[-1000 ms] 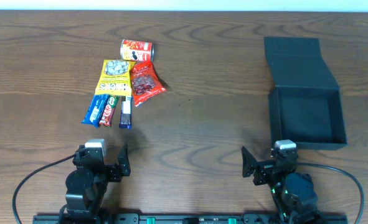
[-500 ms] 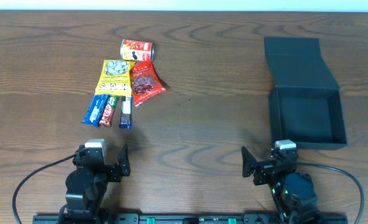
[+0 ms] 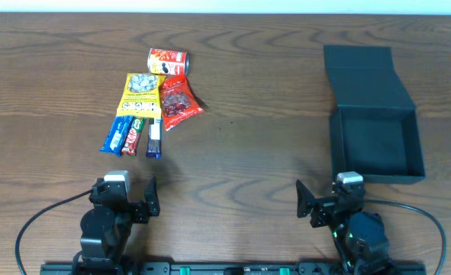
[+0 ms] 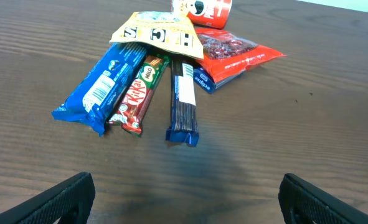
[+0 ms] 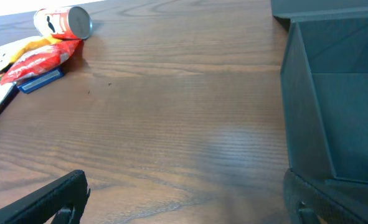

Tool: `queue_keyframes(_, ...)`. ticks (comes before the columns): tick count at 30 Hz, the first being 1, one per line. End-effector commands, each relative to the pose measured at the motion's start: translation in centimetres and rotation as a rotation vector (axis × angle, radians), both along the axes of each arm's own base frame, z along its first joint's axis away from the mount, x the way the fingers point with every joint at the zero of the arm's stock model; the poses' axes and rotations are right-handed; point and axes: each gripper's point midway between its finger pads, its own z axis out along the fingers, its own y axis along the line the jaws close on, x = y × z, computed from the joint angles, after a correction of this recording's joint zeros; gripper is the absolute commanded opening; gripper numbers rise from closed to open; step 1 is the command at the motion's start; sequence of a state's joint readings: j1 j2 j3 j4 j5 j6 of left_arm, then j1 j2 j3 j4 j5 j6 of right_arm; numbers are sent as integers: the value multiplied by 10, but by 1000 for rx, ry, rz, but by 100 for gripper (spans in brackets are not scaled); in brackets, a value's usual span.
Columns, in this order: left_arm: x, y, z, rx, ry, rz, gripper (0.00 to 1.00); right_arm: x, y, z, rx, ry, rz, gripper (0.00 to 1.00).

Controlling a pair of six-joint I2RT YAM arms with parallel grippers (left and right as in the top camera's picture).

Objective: Pack container

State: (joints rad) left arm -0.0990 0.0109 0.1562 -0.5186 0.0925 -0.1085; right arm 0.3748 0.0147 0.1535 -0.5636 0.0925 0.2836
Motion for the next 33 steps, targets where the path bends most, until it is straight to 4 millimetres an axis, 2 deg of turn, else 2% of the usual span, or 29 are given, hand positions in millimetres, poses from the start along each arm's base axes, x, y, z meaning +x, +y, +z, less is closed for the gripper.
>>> queue_keyframes(1, 0, 3, -5, -1, 7, 21, 95, 1, -2, -1, -7, -5, -4, 99)
queue_keyframes(24, 0, 3, -5, -1, 7, 21, 95, 1, -2, 0, -6, -6, -5, 99)
queue_keyframes(27, 0, 3, -5, -1, 7, 21, 95, -3, 8, 0, 99, 26, 15, 99)
queue_keyframes(30, 0, 3, -5, -1, 7, 21, 95, 3, 8, 11, 154, -11, -12, 99)
queue_keyframes(33, 0, 3, -5, -1, 7, 21, 95, 12, 9, 42, 194, -135, -13, 99)
